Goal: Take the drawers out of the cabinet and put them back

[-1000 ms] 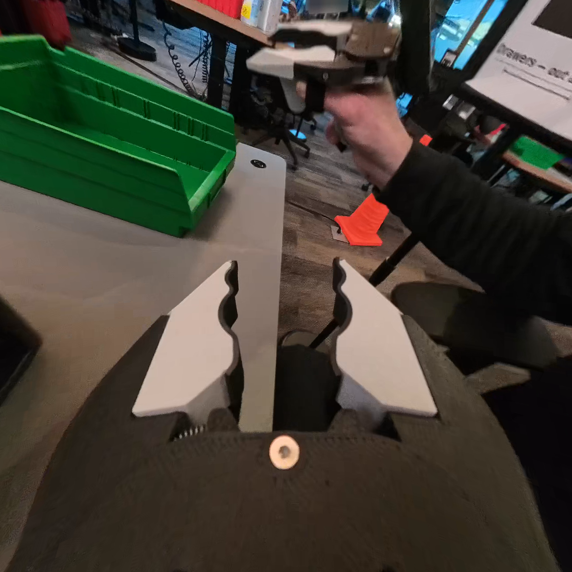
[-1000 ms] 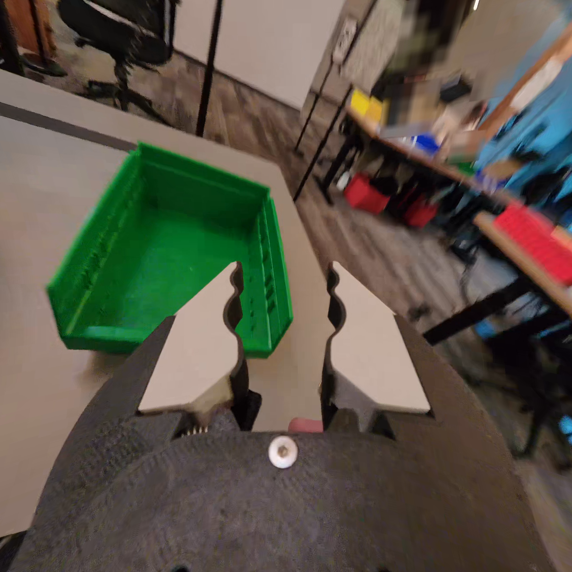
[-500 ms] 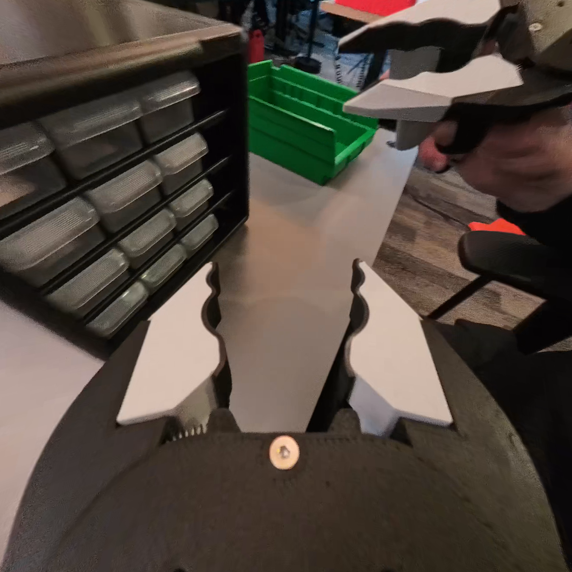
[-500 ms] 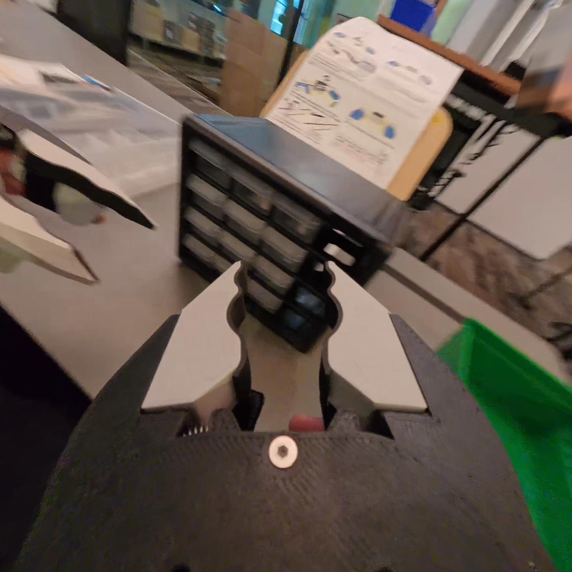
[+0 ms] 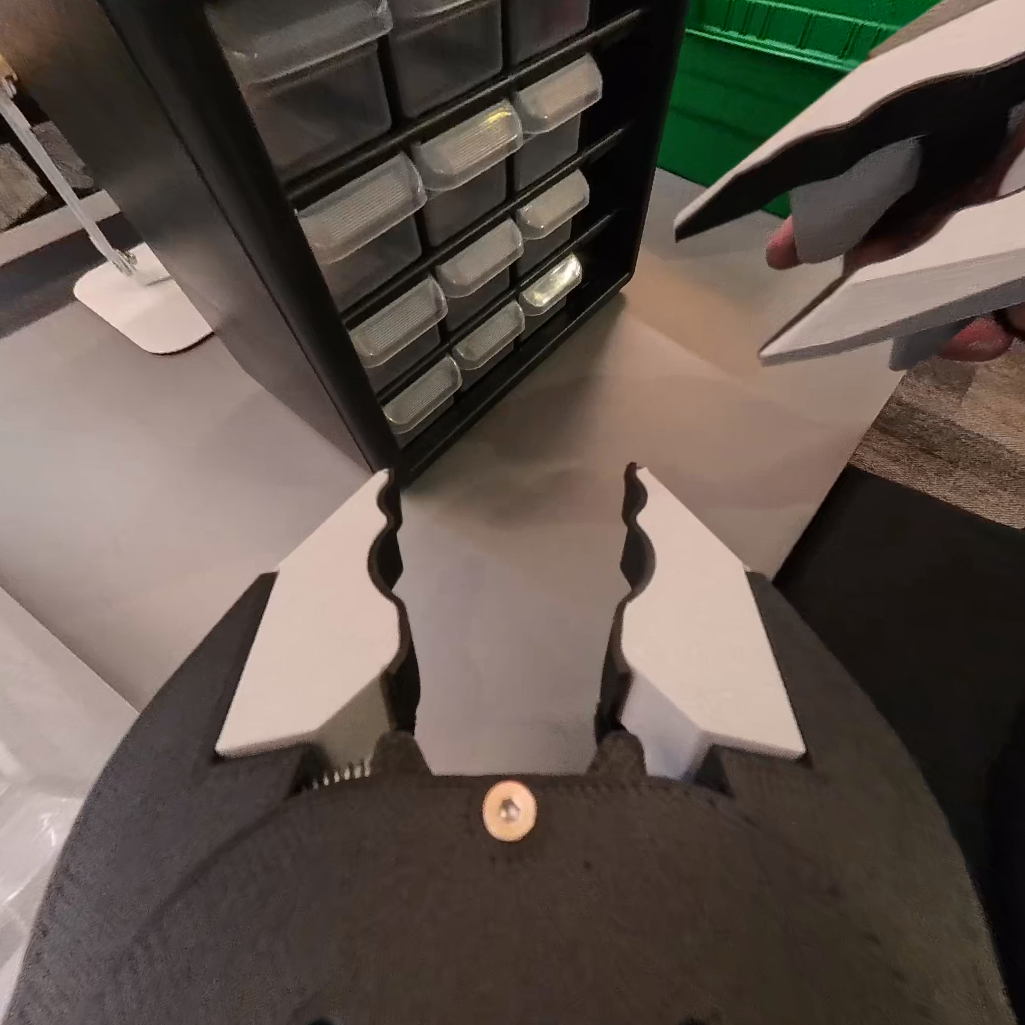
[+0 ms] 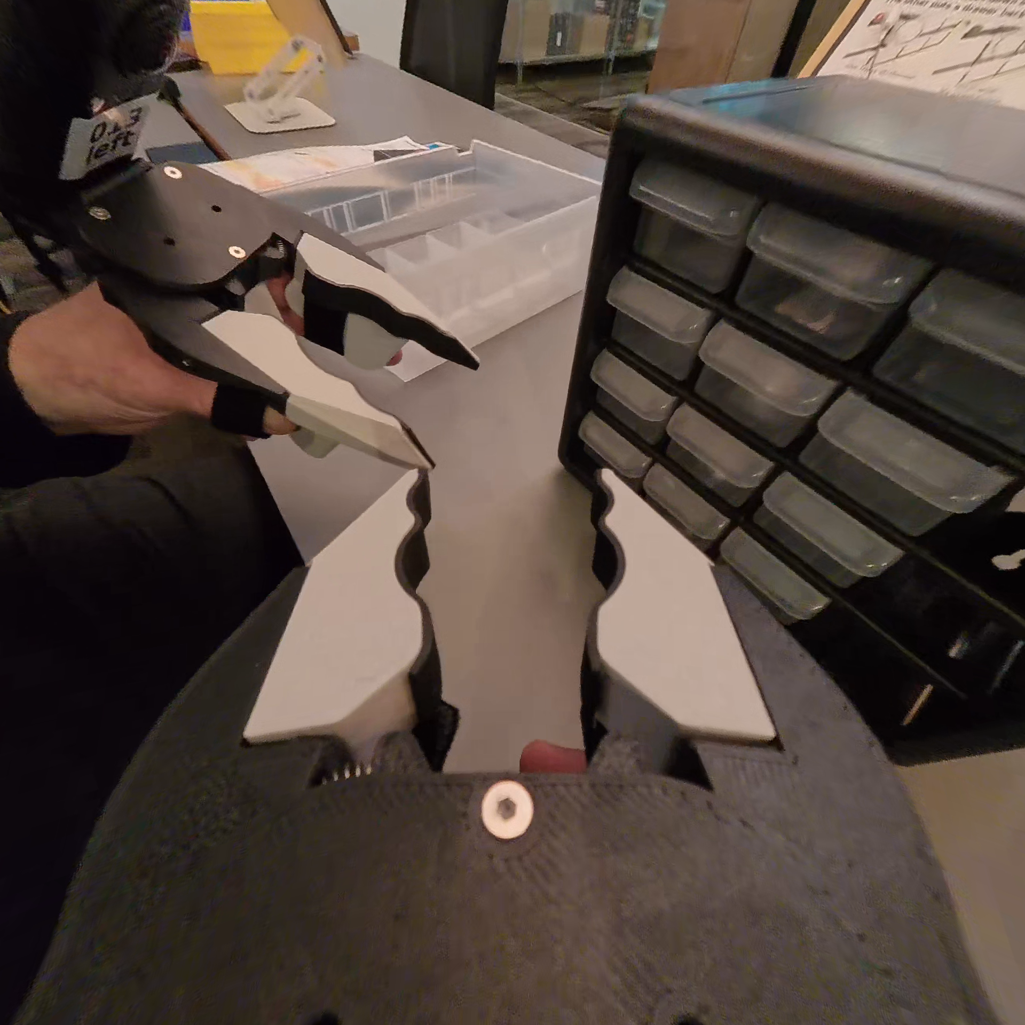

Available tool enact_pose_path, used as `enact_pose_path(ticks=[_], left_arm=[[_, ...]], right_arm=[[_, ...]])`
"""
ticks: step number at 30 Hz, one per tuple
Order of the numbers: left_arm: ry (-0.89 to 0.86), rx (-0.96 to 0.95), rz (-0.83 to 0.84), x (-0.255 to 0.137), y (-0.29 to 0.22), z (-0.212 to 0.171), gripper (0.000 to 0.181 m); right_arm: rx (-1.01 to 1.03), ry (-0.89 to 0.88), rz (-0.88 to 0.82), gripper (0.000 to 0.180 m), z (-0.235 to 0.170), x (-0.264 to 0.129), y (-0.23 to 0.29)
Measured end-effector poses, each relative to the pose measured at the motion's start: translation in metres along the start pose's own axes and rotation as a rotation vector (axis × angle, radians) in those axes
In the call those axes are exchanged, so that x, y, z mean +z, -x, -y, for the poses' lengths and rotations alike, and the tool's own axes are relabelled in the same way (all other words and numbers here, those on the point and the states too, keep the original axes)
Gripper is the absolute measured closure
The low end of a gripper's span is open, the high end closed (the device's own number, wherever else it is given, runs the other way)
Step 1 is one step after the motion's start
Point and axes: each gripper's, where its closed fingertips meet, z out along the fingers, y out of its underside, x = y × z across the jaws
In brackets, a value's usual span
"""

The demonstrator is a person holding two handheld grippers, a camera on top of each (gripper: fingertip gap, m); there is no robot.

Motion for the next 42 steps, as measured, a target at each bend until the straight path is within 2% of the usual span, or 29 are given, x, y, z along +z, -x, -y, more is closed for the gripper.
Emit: enact_pose_path(ticks=[3, 11, 16, 22, 26, 35, 42], left_arm=[[0.016, 0.020, 0.001, 0.004, 0.002, -0.004, 0.110], [0.048, 0.027, -0.015, 0.016, 0.000, -0.014, 0.105], [0.006, -0.085, -0.015, 0.011, 0.017, -0.009, 0.107], [-0.007, -0.174, 0.002, 0.008, 0.037, -0.013, 0.106], [0.031, -0.211, -0.082, 0.014, 0.024, -0.018, 0.105], [0.071, -0.238, -0.090, 0.024, 0.027, -0.030, 0.099], [0.067, -0.202, -0.118, 0.029, 0.016, -0.022, 0.099]], right_arm=[[0.022, 0.031, 0.019, 0.121, -0.010, 0.000, -0.001], [-0.036, 0.085, 0.007, 0.121, -0.024, 0.000, -0.008], [-0.003, 0.094, 0.102, 0.122, -0.026, 0.006, 0.010], [-0.058, 0.119, 0.157, 0.121, -0.031, 0.008, 0.023], [-0.042, 0.169, 0.212, 0.123, -0.045, 0.006, 0.029], [-0.039, 0.164, 0.223, 0.122, -0.044, 0.005, 0.028], [-0.041, 0.191, 0.209, 0.120, -0.052, -0.001, 0.028]])
